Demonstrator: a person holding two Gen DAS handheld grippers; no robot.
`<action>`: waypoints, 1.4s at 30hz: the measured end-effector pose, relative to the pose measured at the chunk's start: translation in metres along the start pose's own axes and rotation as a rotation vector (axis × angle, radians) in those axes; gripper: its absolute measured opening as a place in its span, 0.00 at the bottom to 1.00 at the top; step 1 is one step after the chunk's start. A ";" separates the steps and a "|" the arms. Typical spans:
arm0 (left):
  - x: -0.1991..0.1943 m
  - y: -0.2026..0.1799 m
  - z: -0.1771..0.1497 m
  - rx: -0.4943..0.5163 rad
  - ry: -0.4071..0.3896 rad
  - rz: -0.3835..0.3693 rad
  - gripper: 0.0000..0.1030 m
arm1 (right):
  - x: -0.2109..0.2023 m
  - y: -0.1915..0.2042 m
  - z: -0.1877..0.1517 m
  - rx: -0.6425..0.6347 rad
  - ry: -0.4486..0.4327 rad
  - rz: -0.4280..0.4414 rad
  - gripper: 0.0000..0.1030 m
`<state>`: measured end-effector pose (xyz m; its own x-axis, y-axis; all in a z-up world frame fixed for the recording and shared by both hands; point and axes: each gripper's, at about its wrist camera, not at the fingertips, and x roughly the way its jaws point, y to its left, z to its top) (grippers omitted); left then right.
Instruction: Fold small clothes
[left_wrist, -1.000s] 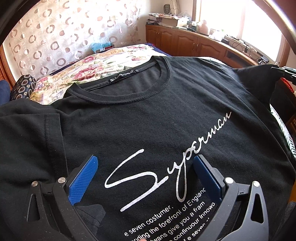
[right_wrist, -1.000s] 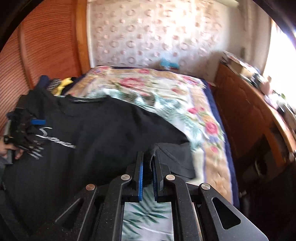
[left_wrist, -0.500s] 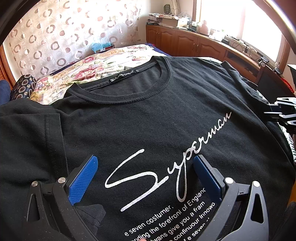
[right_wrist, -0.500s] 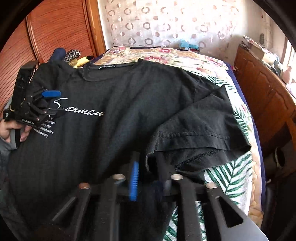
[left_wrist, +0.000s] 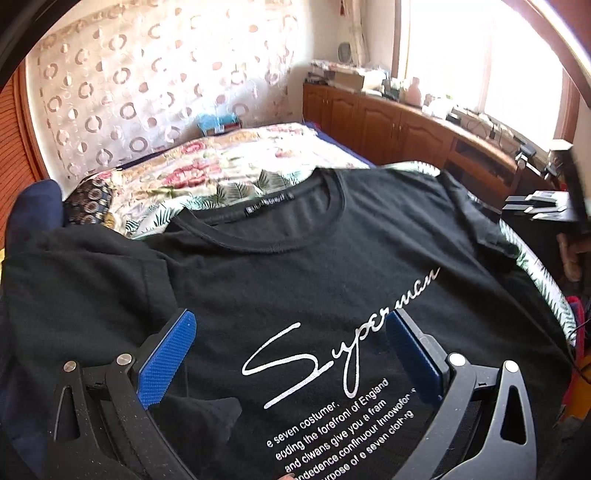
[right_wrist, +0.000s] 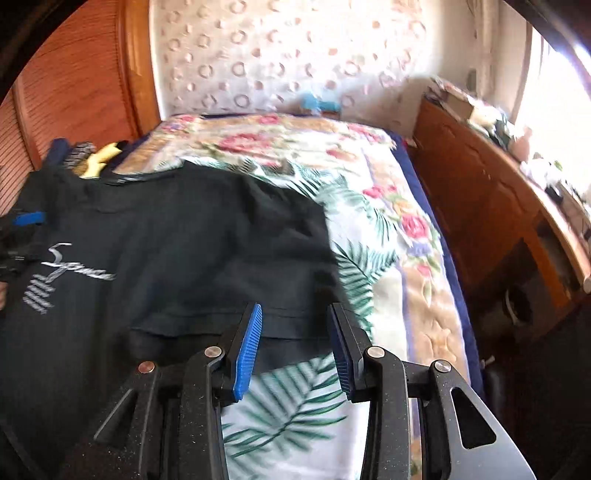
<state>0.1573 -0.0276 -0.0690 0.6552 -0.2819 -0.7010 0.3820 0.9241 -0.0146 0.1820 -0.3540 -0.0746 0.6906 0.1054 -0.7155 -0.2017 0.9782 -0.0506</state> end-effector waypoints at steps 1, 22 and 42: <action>-0.003 0.001 -0.001 -0.005 -0.006 -0.001 1.00 | 0.010 -0.006 0.000 0.014 0.011 -0.007 0.37; -0.018 0.018 -0.015 -0.065 -0.026 0.020 1.00 | 0.016 0.048 0.069 -0.095 -0.053 0.178 0.03; -0.021 0.025 -0.023 -0.094 -0.017 0.048 1.00 | 0.062 0.113 0.100 -0.146 -0.091 0.209 0.40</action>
<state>0.1380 0.0078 -0.0707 0.6827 -0.2404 -0.6900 0.2875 0.9565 -0.0488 0.2716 -0.2191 -0.0556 0.6815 0.3248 -0.6558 -0.4400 0.8979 -0.0126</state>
